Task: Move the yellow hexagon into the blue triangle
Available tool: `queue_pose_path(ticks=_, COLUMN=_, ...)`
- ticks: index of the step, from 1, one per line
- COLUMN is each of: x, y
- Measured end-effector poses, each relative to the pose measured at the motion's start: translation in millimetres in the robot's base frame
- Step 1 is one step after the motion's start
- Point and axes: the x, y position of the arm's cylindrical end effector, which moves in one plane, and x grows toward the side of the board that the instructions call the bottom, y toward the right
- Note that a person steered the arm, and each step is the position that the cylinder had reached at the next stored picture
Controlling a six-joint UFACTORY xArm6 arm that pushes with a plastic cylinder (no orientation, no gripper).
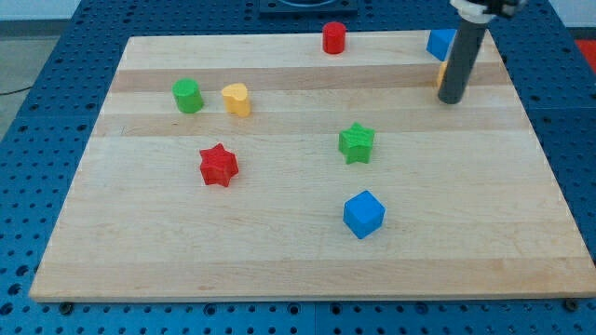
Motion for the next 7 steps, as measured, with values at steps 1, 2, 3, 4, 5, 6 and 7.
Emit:
queue_pose_path(ticks=1, x=-10.2, y=16.5)
queue_pose_path(ticks=2, x=-29.6, y=14.4)
queue_pose_path(ticks=3, x=-40.0, y=11.6)
queue_pose_path(ticks=4, x=-52.5, y=10.4)
queue_pose_path(ticks=5, x=-59.4, y=9.9)
queue_pose_path(ticks=6, x=-62.5, y=9.9)
queue_pose_path(ticks=7, x=-45.3, y=11.6)
